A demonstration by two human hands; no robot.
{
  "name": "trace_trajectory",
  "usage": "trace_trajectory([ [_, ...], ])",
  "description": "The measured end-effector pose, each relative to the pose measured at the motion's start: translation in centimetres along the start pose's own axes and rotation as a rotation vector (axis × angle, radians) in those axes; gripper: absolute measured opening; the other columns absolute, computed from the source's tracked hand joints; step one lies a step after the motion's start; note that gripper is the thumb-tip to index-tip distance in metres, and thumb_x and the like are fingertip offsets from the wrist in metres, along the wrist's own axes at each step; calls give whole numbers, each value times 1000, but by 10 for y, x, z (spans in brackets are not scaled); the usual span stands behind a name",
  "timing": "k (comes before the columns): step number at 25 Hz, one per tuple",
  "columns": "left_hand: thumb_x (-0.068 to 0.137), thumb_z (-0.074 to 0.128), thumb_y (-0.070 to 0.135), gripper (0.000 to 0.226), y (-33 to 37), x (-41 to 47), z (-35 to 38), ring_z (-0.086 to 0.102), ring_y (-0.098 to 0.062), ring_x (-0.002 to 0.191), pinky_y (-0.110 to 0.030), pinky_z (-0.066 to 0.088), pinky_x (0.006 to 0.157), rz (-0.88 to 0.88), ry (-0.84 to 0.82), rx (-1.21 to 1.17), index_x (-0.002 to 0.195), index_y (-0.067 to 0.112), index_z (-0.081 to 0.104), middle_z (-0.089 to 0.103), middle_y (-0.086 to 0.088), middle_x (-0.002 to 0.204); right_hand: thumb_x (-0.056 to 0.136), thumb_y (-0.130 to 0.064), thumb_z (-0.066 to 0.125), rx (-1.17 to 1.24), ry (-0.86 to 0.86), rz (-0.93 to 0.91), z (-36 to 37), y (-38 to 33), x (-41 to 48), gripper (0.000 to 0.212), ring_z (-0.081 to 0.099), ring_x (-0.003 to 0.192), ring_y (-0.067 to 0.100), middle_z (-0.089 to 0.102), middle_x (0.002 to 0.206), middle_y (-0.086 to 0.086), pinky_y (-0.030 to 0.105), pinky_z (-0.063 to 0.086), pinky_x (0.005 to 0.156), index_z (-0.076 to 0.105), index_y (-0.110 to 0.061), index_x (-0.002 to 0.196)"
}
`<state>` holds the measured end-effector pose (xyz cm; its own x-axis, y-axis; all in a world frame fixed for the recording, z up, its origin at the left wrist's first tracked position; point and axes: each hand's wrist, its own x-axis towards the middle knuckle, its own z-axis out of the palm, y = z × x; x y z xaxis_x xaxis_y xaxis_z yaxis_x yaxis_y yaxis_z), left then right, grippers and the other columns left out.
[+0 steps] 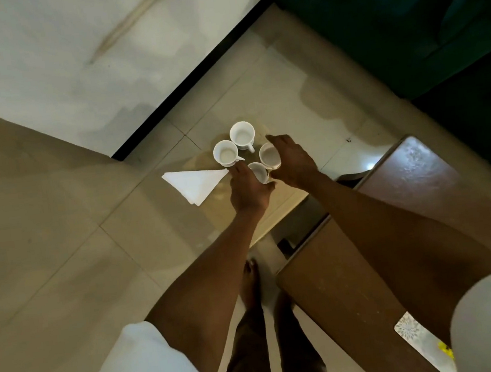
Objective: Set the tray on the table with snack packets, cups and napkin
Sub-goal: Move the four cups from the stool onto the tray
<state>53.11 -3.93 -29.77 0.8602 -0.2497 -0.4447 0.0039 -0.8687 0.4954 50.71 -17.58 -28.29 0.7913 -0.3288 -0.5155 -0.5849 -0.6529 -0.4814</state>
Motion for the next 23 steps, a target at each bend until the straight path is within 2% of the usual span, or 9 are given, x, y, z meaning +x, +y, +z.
trace_trajectory([
  [3, 81, 87, 44, 100, 4, -1, 6, 58, -33, 138, -46, 56, 107, -5, -12, 26, 156, 12, 30, 46, -9, 158, 76, -20, 89, -82, -34, 8, 3, -3, 3, 101, 56, 131, 38, 41, 156, 4, 52, 55, 101, 34, -26, 160],
  [6, 88, 80, 47, 95, 7, -2, 8, 61, -33, 135, -44, 56, 107, -22, 11, 41, 158, 12, 27, 47, -10, 158, 74, -22, 91, -133, -10, 17, 6, -7, 4, 97, 60, 125, 38, 47, 149, 7, 51, 58, 96, 38, -26, 155],
  [10, 90, 77, 46, 88, 9, 0, 11, 62, -34, 134, -44, 55, 108, -29, 36, 32, 157, 12, 32, 51, -10, 156, 78, -26, 88, -202, 34, -3, 5, -10, 7, 78, 67, 112, 38, 54, 137, 8, 45, 58, 86, 46, -25, 144],
  [14, 85, 84, 41, 89, 4, 4, 10, 61, -34, 135, -45, 56, 108, -36, 43, -15, 154, 10, 37, 54, -11, 153, 80, -33, 86, -259, 40, -31, 6, -9, 11, 73, 68, 110, 37, 56, 133, 8, 43, 57, 86, 47, -24, 142],
  [19, 79, 88, 43, 78, -2, -1, 0, 69, -31, 122, -41, 59, 100, 48, 73, 29, 139, 12, 50, 65, -9, 138, 76, -33, 86, -161, 111, -5, -3, -11, -5, 72, 68, 105, 37, 59, 128, 8, 43, 57, 85, 51, -25, 137],
  [23, 75, 91, 44, 72, 9, -39, -15, 70, -29, 113, -39, 61, 88, 156, 37, 92, 130, 15, 54, 65, -8, 130, 74, -30, 84, -9, 186, 92, -21, 0, -65, 67, 68, 106, 37, 61, 127, 6, 43, 57, 86, 53, -27, 133],
])
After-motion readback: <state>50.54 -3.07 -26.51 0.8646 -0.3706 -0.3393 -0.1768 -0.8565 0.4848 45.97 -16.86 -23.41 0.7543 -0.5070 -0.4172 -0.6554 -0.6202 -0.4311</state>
